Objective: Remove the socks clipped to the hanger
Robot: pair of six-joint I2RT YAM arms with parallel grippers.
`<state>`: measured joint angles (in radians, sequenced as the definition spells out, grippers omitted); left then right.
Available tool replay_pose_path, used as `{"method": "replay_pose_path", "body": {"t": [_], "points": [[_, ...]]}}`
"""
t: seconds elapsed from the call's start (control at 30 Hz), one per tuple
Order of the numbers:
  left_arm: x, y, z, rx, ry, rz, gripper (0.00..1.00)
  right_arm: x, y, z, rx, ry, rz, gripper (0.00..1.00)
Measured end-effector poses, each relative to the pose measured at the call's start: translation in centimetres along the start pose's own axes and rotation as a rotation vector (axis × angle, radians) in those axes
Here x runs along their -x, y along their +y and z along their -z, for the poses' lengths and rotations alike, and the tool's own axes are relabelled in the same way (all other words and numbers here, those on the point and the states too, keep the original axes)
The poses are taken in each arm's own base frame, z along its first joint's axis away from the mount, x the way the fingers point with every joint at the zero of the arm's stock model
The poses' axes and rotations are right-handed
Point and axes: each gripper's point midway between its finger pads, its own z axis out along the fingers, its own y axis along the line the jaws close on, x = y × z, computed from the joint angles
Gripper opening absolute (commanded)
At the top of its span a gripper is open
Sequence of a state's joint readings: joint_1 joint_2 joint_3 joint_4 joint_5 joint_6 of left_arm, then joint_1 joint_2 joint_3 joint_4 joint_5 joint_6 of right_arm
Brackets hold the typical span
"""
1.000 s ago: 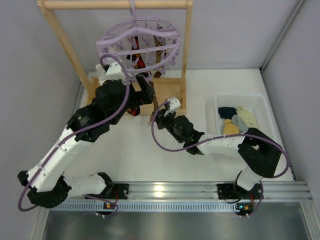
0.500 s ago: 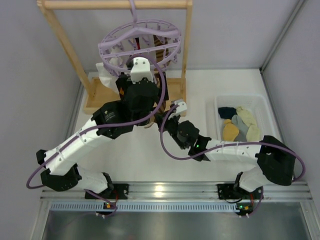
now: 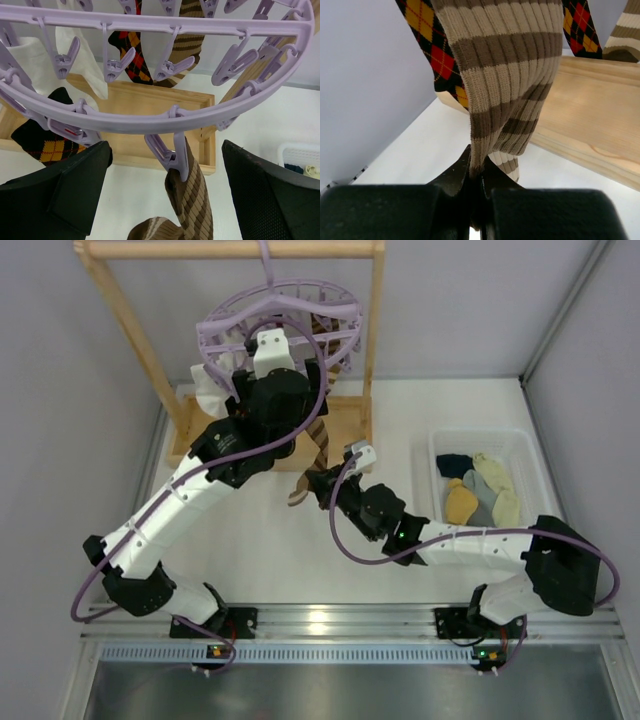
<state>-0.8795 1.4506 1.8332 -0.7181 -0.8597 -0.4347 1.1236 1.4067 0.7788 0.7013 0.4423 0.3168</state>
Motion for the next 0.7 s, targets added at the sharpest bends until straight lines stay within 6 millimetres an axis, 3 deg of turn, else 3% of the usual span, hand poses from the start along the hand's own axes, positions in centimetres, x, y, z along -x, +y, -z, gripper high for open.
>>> {"method": "replay_pose_path", "body": {"t": [0.33, 0.37, 0.53, 0.7], "points": [[-1.1, 0.4, -2.0, -0.035, 0.062, 0.034, 0.77, 1.0, 1.9, 0.7, 0.1, -0.003, -0.017, 0.0], [-1.3, 0.3, -2.1, -0.038, 0.067, 0.035, 0.71, 1.0, 2.0, 0.7, 0.108, -0.001, -0.017, 0.0], [-1.8, -0.1, -2.4, -0.048, 0.083, 0.037, 0.66, 0.9, 2.3, 0.8, 0.124, 0.004, -0.023, 0.0], [-1.7, 0.4, -2.8, -0.036, 0.082, 0.049, 0.42, 0.6, 2.3, 1.3, 0.135, 0.013, -0.034, 0.0]]}}
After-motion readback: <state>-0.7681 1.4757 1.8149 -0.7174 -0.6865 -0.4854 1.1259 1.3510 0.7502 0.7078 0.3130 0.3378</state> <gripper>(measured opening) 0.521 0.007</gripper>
